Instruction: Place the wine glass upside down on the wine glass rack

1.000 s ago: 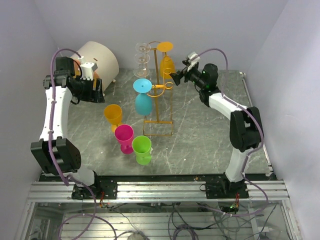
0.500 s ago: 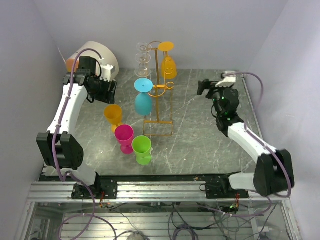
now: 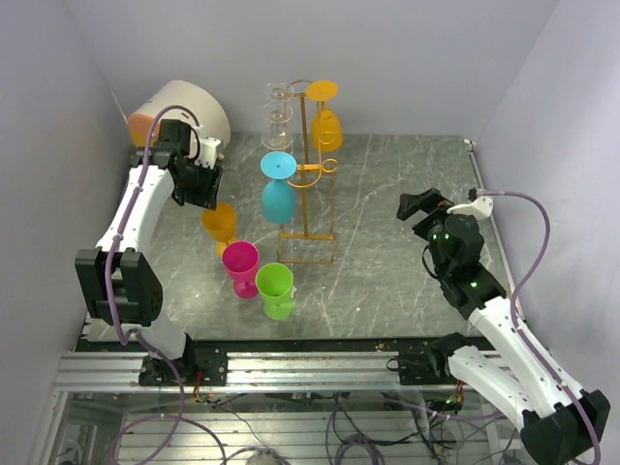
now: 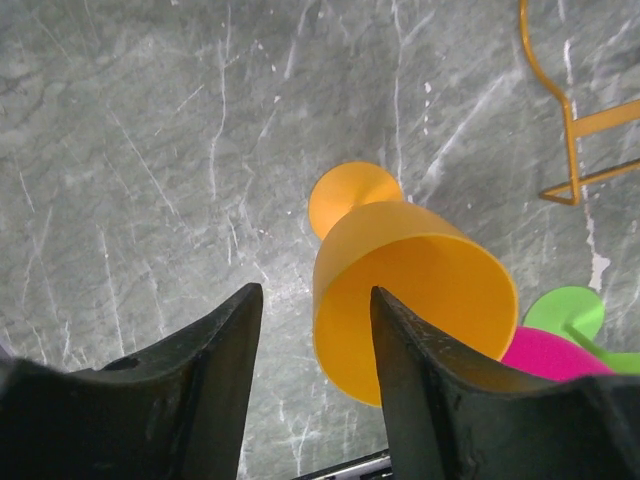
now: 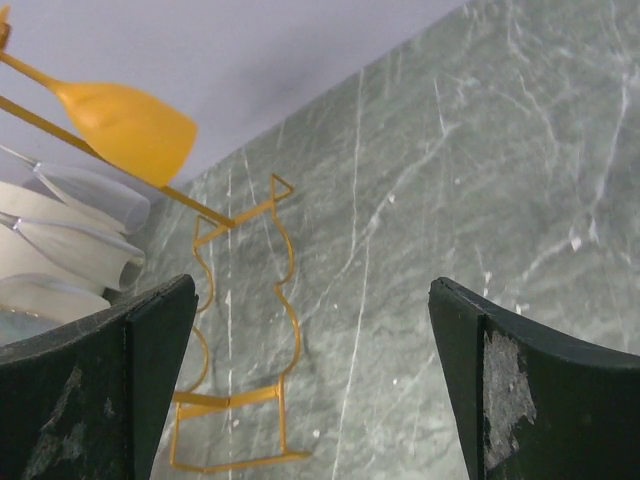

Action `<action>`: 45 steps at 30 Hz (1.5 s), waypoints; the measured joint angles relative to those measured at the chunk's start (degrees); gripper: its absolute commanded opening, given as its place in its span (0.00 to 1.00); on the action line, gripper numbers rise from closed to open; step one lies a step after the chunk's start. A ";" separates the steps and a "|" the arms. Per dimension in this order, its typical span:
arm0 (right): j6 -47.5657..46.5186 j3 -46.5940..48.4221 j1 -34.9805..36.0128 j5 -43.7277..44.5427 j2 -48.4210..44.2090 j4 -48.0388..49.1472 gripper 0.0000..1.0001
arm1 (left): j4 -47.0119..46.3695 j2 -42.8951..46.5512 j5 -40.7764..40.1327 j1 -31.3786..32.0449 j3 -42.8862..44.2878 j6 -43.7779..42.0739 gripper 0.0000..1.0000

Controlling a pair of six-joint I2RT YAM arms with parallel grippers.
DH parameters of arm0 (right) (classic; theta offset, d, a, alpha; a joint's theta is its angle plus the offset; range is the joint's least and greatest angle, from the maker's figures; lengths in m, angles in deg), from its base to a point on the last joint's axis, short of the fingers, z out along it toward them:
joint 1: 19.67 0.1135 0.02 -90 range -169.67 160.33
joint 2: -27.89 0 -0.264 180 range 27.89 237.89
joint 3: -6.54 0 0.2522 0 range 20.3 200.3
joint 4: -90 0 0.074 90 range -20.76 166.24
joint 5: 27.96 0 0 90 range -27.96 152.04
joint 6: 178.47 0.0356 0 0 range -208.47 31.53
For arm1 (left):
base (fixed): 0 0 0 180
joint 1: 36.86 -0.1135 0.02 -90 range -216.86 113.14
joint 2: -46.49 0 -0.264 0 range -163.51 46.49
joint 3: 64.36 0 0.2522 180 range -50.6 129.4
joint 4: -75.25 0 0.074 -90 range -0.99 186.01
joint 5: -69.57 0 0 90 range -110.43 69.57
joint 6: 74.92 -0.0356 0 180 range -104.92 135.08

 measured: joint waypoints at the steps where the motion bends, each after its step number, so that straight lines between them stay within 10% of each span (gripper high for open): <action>1: 1.16 0.07 0.00 0.00 -0.61 -1.92 1.00 | -0.35 0.00 -0.35 0.02 -0.79 -0.02 0.52; 7: 4.72 -0.74 0.00 -3.28 -1.66 -6.88 1.00 | -0.87 -0.02 -1.77 0.09 -2.95 -0.04 0.45; 14: 5.14 -0.92 0.00 -8.41 -0.39 -8.81 1.00 | -1.75 0.07 -2.47 0.09 -4.11 -0.07 0.08; 24: 3.72 1.09 0.00 -12.87 -6.12 -10.91 0.97 | 0.42 0.70 -2.60 0.39 -3.23 -1.03 0.07; 34: 11.91 15.56 0.00 -31.01 -0.98 4.52 0.96 | 6.43 11.13 -2.99 0.83 31.36 -4.42 0.07; 45: 26.73 30.64 7.10 -44.59 21.14 19.12 0.95 | -13.73 36.54 4.61 0.87 17.16 -4.90 0.07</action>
